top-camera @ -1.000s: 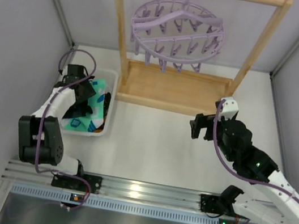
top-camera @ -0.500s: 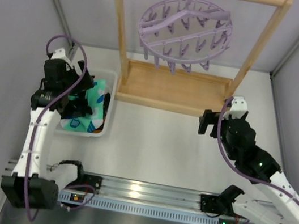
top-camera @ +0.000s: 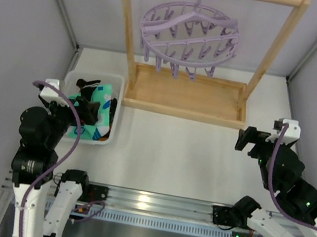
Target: Remove the socks clipped to the hanger
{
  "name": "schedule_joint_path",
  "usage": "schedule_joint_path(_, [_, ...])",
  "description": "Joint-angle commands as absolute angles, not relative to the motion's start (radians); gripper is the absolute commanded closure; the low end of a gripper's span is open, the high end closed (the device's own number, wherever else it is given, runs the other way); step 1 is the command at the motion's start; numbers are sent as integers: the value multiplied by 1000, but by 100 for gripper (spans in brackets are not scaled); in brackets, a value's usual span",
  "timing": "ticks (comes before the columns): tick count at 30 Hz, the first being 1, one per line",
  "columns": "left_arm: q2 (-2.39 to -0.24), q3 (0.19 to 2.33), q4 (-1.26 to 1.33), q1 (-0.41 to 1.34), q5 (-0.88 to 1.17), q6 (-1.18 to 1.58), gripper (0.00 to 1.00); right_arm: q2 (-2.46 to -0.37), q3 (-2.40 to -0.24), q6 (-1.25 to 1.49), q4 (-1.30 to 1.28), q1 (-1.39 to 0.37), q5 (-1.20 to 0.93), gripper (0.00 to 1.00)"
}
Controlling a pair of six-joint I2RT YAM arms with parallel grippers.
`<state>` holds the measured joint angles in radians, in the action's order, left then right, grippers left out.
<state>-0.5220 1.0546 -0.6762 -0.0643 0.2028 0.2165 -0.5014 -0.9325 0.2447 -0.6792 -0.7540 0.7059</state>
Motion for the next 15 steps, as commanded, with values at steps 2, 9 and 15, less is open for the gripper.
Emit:
schedule_joint_path(2, [-425, 970, -712, -29, 106, 201, 2, -450, -982, 244, -813, -742, 724, 0])
schedule_joint_path(9, [-407, 953, -710, -6, 43, 212, 2, -400, -950, 255, -830, -742, 707, 1])
schedule_joint_path(15, [-403, 957, -710, -6, 35, 206, 2, -408, -953, 261, -818, -744, 716, 0])
